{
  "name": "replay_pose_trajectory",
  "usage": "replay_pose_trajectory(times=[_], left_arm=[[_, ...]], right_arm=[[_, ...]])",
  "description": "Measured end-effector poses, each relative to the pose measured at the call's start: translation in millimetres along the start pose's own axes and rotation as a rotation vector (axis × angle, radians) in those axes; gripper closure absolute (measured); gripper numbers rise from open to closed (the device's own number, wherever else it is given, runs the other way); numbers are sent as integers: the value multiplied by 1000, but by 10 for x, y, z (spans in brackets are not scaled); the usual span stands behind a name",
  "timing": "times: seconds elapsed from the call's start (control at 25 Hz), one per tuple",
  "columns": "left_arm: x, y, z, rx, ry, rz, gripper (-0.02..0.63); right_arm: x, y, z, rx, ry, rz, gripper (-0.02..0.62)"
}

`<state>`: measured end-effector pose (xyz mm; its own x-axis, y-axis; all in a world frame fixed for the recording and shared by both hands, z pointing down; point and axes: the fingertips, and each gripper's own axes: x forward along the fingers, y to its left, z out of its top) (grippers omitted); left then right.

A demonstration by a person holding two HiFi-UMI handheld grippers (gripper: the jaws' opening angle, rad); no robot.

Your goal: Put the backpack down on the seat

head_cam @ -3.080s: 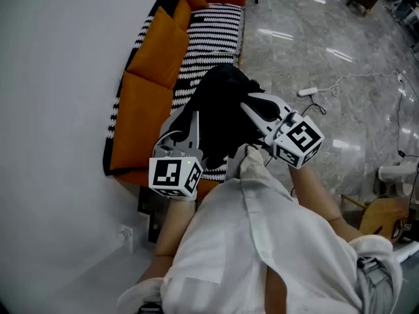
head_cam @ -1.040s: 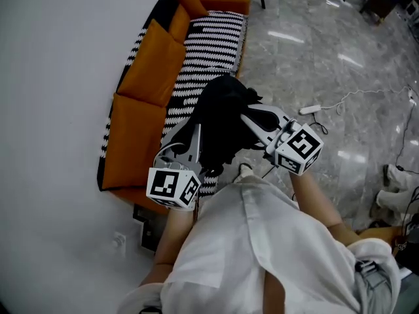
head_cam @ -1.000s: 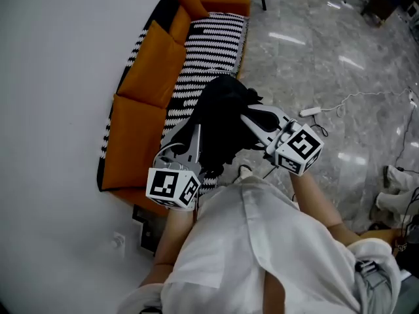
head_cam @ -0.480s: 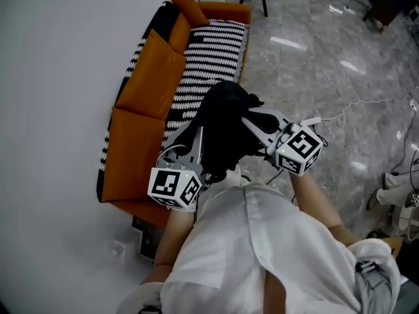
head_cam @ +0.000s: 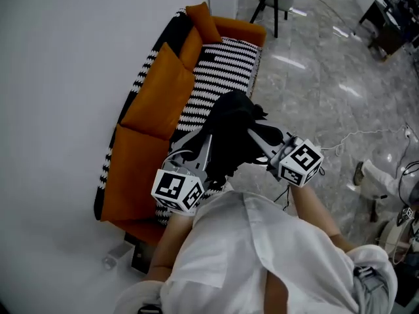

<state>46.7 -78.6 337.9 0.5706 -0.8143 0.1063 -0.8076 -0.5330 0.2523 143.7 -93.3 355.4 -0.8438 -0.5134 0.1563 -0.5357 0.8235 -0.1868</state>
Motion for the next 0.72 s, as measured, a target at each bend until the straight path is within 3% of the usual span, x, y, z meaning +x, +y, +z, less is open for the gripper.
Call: replay_pose_trajectory(times=[0.36, 0.72], left_arm=[[364, 757, 280, 46, -12, -9, 581], [730, 1289, 211, -24, 4, 86, 581]], right_arm=[[854, -434, 181, -16, -29, 31, 551], [1413, -860, 141, -10, 59, 163, 551]])
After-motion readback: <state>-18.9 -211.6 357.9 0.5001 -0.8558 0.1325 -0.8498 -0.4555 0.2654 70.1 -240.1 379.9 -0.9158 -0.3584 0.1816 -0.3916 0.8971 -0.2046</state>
